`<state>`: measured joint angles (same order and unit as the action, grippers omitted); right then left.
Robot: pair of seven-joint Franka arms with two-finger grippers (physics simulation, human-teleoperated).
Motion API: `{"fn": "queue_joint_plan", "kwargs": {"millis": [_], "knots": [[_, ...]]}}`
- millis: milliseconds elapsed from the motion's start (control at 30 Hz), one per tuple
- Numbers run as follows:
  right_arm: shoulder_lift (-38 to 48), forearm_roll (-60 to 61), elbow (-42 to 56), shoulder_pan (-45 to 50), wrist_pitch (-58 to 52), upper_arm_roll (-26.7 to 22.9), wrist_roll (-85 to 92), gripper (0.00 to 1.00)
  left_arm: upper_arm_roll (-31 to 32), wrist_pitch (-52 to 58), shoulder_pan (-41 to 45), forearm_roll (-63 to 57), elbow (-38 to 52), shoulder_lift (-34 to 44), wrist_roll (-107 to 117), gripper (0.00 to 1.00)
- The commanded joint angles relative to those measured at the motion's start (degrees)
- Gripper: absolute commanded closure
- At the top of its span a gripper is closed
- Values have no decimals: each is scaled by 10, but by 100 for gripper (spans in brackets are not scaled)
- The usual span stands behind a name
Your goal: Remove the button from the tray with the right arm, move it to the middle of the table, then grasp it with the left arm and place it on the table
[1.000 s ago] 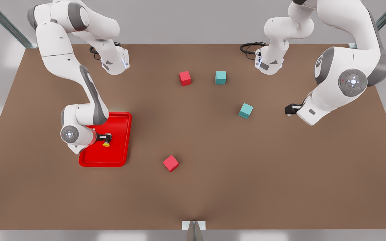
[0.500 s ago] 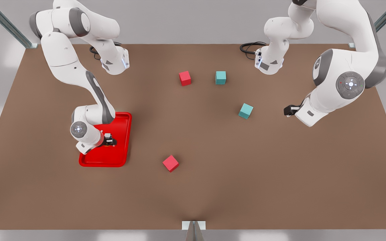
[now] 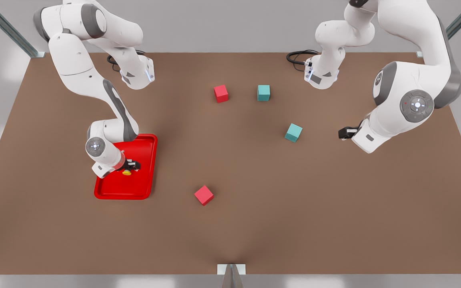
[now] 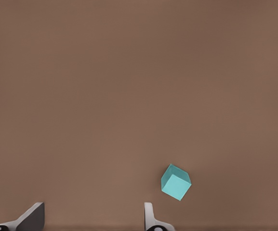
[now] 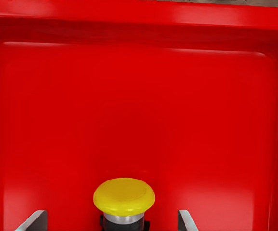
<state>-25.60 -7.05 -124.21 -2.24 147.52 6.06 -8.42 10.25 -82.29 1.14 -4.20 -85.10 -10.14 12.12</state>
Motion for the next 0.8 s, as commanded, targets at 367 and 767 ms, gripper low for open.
{"fn": "queue_joint_plan", "kwargs": {"millis": [367, 767], "knots": [[0, 1, 1, 2, 8, 0, -11, 62, 0, 3, 0, 0, 0, -1, 5, 0], [1, 1, 172, 32, -146, 49, -77, 61, 0, 8, 1, 0, 1, -1, 14, 0]]}}
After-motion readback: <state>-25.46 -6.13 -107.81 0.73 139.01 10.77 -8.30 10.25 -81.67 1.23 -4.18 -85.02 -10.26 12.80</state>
